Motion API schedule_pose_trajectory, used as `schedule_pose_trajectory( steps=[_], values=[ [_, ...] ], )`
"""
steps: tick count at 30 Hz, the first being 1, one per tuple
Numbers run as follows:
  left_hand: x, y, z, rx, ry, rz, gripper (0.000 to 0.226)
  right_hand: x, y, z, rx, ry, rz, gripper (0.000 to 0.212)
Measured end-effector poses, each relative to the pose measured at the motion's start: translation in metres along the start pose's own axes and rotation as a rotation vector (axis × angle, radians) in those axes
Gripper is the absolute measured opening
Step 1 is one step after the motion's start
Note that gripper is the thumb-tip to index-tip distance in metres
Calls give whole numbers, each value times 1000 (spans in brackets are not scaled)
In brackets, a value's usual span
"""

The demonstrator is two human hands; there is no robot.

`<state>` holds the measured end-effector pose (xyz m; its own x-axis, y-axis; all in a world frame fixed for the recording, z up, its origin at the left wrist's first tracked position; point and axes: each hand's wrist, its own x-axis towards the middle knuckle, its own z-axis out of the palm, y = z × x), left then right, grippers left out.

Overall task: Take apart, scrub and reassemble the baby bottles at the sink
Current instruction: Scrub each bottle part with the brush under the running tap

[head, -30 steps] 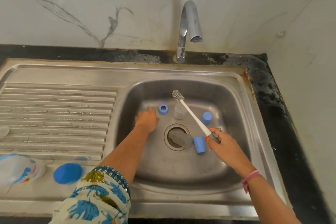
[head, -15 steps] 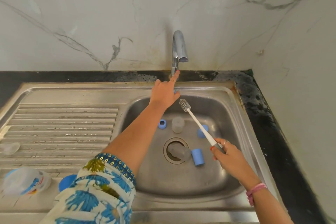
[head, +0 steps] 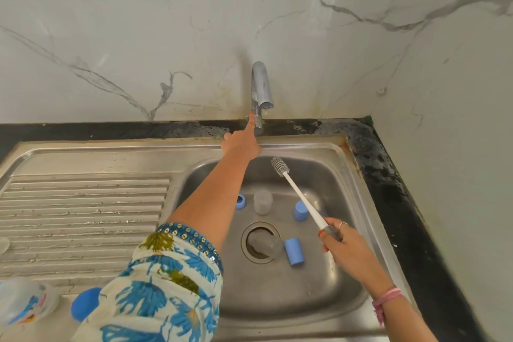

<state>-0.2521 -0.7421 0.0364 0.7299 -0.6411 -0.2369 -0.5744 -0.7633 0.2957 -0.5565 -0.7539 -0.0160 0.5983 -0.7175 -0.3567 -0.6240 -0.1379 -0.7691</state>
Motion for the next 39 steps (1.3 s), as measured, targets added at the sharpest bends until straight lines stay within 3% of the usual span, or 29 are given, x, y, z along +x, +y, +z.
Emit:
schedule_pose_trajectory(
  steps=[4,7,9,11,12,14,15,19,23,25,26,30,32,35,39],
  values=[
    [1,-25,13,-248,-94,-27,100,0,2,-2,4,15,3,17],
    [-8,-34,24,-638,-138,-60,105,-1,1,-3,11,21,-1,18],
    [-13,-31,32,-1030,-94,-160,103,-2,-1,-3,19,25,-15,17],
    [-16,-26,40,-1403,-104,-288,88,-4,-4,-4,23,46,-43,13],
    [-19,-22,43,-1539,-144,-336,70,-6,-6,-5,15,63,-60,12],
    [-23,-17,49,-1704,-185,-406,37,-9,-9,-7,-12,97,-94,14],
    [-25,-15,50,-1749,-178,-436,33,-10,-9,-9,-32,107,-115,15],
    [-24,-10,48,-1775,-183,-469,38,-19,-9,-12,-159,136,-174,23],
    [-28,-6,43,-1746,-263,-398,32,-20,-14,-13,-685,298,-277,42],
    [-30,-5,41,-1805,-281,-354,24,-18,-20,-16,-797,314,-264,42],
    [-31,-5,39,-1823,-296,-326,18,-16,-23,-18,-679,257,-243,40],
    [-32,-2,31,-1920,-333,-346,12,-19,-34,-14,457,-178,124,28],
    [-32,3,31,-1997,-316,-368,6,-23,-38,-11,662,-323,267,29],
    [-35,8,32,-2076,-279,-343,18,-25,-45,-2,587,-313,204,27],
    [-27,5,32,-1718,-240,-342,38,-21,-45,3,-22,12,-109,17]
  ],
)
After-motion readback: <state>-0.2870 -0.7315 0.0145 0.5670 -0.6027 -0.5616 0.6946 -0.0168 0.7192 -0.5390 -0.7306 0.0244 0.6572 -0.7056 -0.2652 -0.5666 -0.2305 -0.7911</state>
